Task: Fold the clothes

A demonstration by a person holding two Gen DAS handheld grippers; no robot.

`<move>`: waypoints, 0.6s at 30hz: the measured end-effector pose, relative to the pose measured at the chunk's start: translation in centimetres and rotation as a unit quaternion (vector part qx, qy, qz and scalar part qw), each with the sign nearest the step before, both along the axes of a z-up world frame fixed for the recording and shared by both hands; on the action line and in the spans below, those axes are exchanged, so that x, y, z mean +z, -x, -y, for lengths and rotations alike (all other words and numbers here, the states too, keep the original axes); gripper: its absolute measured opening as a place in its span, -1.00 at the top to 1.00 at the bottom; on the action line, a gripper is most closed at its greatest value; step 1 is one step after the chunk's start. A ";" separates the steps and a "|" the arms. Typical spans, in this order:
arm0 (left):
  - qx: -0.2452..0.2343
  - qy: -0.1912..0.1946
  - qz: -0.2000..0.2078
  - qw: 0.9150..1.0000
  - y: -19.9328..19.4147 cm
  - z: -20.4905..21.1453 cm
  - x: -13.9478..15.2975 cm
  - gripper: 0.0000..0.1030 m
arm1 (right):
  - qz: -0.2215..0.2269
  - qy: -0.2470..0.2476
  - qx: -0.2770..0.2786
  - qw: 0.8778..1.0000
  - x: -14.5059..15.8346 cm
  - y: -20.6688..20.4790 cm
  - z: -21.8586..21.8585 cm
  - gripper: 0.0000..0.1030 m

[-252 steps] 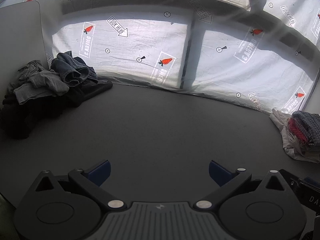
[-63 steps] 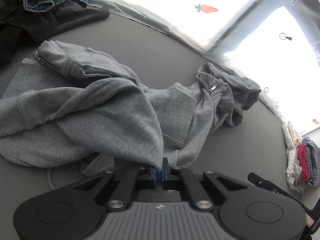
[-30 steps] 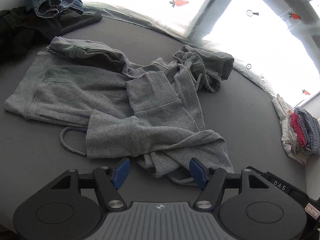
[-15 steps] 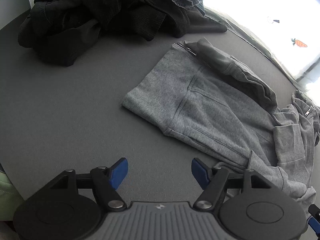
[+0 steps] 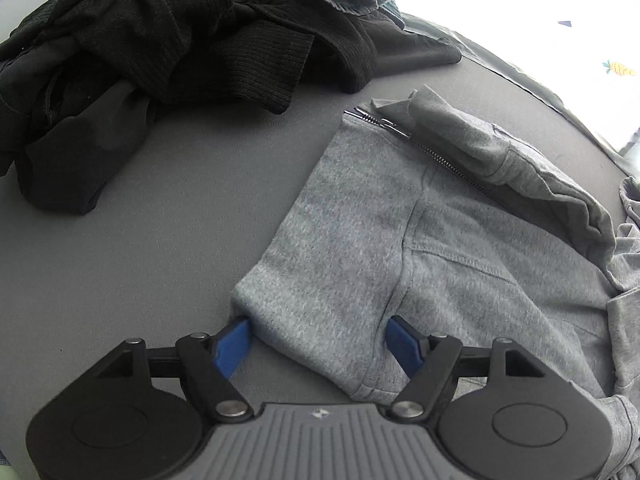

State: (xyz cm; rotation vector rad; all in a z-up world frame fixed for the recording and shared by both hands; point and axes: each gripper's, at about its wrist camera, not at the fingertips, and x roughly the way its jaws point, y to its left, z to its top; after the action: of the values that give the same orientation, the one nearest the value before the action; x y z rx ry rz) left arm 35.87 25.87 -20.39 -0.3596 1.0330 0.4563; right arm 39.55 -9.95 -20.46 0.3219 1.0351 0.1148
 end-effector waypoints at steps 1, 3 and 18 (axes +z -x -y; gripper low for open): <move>-0.015 -0.005 0.010 1.000 0.1 0.4 0.2 0.11 | 0.004 -0.006 -0.010 1.000 0.0 0.1 0.3 0.53; -0.029 0.000 0.019 0.999 0.3 1.0 0.5 0.58 | 0.010 -0.026 -0.023 0.999 0.0 0.2 1.3 0.70; 0.031 0.002 0.045 0.999 7.0 10.0 3.2 0.90 | 0.123 0.014 -0.036 0.992 4.0 3.4 12.8 0.82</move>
State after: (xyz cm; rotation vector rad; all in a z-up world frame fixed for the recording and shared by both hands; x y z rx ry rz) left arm 28.85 15.90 -17.18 -0.4133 0.9385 0.4890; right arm 36.13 -22.71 -16.45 0.3108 0.7798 0.0733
